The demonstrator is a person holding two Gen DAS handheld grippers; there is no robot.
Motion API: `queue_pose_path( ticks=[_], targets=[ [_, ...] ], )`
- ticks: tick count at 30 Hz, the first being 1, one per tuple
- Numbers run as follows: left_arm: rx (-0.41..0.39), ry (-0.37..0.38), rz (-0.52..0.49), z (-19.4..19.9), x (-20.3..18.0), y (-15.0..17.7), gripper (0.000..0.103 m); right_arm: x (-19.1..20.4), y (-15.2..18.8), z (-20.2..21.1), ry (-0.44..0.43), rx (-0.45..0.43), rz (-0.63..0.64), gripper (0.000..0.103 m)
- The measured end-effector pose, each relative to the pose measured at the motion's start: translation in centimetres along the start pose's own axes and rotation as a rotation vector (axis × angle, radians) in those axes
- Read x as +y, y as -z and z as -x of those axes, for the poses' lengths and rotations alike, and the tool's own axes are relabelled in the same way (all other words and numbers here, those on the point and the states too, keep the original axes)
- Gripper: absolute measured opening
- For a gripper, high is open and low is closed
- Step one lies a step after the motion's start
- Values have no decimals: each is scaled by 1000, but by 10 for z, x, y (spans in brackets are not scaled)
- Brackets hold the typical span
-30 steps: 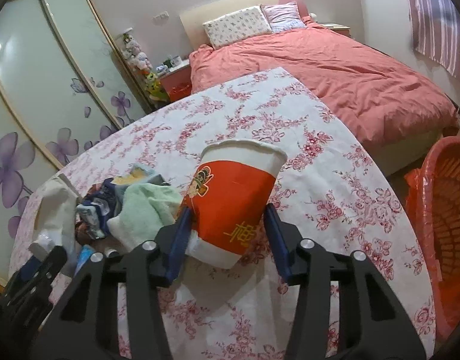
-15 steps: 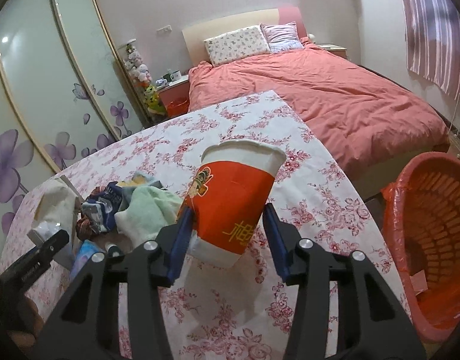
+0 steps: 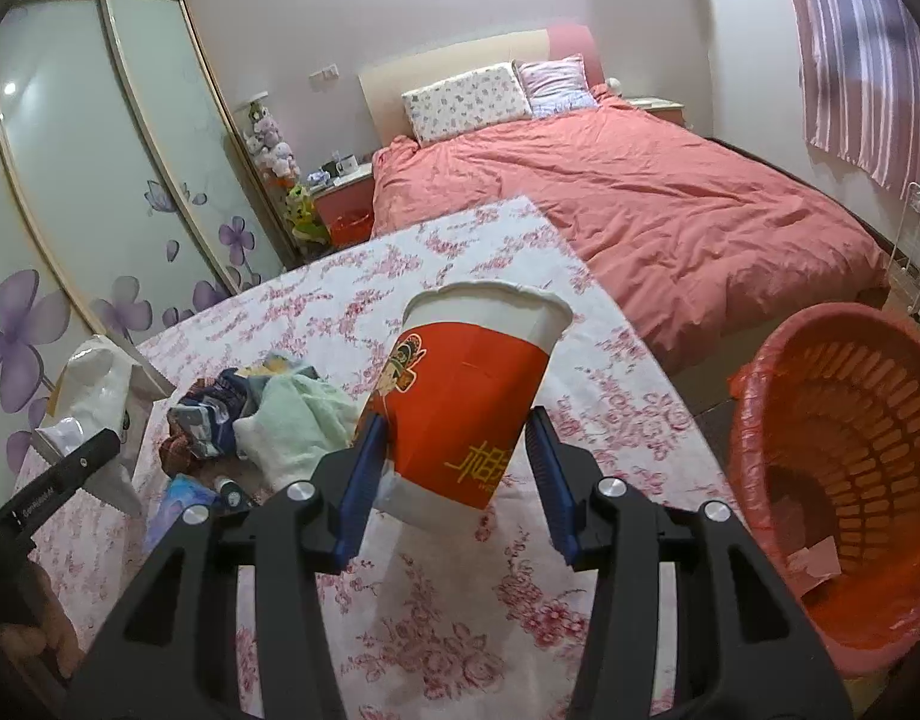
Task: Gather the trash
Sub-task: 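Grasp the red-and-white paper cup with the right gripper while the left grasps the yellow snack bag, then carry the cup and snack bag over the orange basket and open both grippers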
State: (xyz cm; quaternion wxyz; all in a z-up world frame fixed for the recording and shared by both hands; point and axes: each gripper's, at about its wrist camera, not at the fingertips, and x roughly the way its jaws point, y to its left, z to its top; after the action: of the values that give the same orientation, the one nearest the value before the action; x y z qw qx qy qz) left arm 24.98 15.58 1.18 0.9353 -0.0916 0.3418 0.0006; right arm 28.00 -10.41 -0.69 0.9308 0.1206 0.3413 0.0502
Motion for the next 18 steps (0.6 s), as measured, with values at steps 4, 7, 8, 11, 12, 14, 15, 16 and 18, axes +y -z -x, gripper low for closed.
queue_pose_path(
  ticks=[4, 7, 8, 11, 12, 14, 15, 16, 18],
  targets=[
    [-8, 37, -26, 9, -17, -2, 18, -9, -3, 22, 1, -39, -11, 48],
    [-7, 83, -54, 14, -38, -1, 18, -17, -5, 41, 7, -74, -14, 48],
    [-7, 100, -66, 16, -47, 0, 18, -20, -6, 47, 7, -84, -17, 48],
    [-5, 163, -106, 21, -74, 4, 18, -33, -5, 67, 17, -121, -30, 48],
    [-4, 178, -116, 22, -83, 5, 18, -39, -5, 74, 23, -134, -35, 48],
    [1, 226, -143, 24, -106, 8, 18, -49, -5, 86, 37, -155, -47, 48],
    [3, 243, -152, 24, -114, 10, 18, -56, -4, 93, 48, -167, -55, 48],
    [7, 270, -165, 25, -127, 12, 18, -62, -4, 99, 59, -179, -59, 48],
    [13, 313, -186, 24, -145, 15, 18, -75, -3, 112, 91, -201, -69, 48]
  ],
)
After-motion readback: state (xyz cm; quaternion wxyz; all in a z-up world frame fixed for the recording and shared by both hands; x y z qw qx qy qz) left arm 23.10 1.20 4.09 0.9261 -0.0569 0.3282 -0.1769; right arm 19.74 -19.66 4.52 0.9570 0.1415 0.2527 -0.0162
